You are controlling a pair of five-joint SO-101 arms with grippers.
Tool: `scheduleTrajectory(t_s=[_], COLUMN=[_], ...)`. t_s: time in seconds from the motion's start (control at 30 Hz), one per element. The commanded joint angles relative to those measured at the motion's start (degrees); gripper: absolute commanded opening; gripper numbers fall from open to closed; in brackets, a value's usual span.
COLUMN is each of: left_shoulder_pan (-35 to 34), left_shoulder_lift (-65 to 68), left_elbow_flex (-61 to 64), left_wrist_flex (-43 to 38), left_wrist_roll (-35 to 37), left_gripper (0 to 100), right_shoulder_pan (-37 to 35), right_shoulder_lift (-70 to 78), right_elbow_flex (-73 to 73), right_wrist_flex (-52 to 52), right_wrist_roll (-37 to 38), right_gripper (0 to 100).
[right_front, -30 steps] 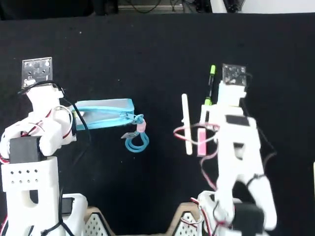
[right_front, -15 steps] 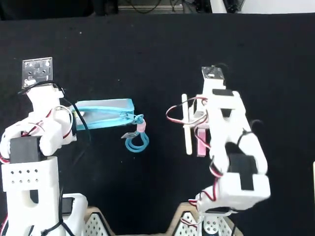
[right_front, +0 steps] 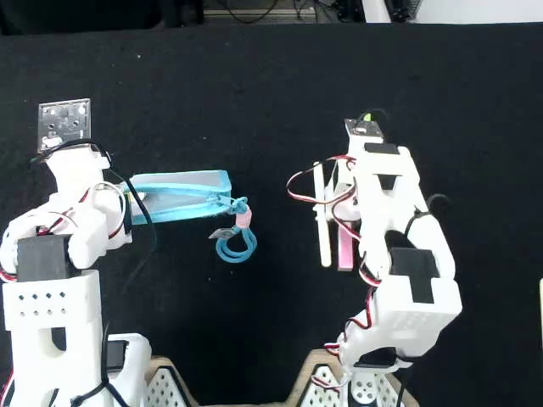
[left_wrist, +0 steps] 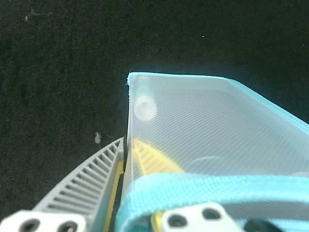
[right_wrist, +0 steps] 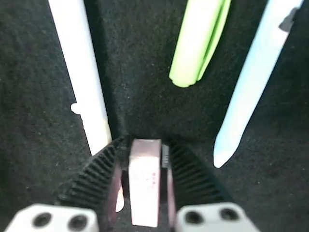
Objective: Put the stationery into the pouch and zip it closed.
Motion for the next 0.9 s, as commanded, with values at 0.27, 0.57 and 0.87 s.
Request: scheduleTrajectory(t_s=[0.27,0.57,0.87], left_shoulder_pan=[-0.75,-0.75,-0.84], left_shoulder_lift=[0.44,0.44,0.44], left_elbow_flex=[0.31,0.31,0.31], left_wrist_flex=[-0.35,-0.35,-0.26], left_wrist_roll=[0.53,0.53,0.53], left_gripper=[3,3,3], right_shoulder_pan=[-0.88,-0.97,-1.14], right_shoulder_lift=[-6.37,-18.15,-6.73], right_elbow_flex=[-4.0,9.27,1.45], right_wrist_flex=[2.9,-8.09,-1.58], right_wrist_roll=[0.09,5.1,4.75], right_gripper=[1.1,1.8,10.5])
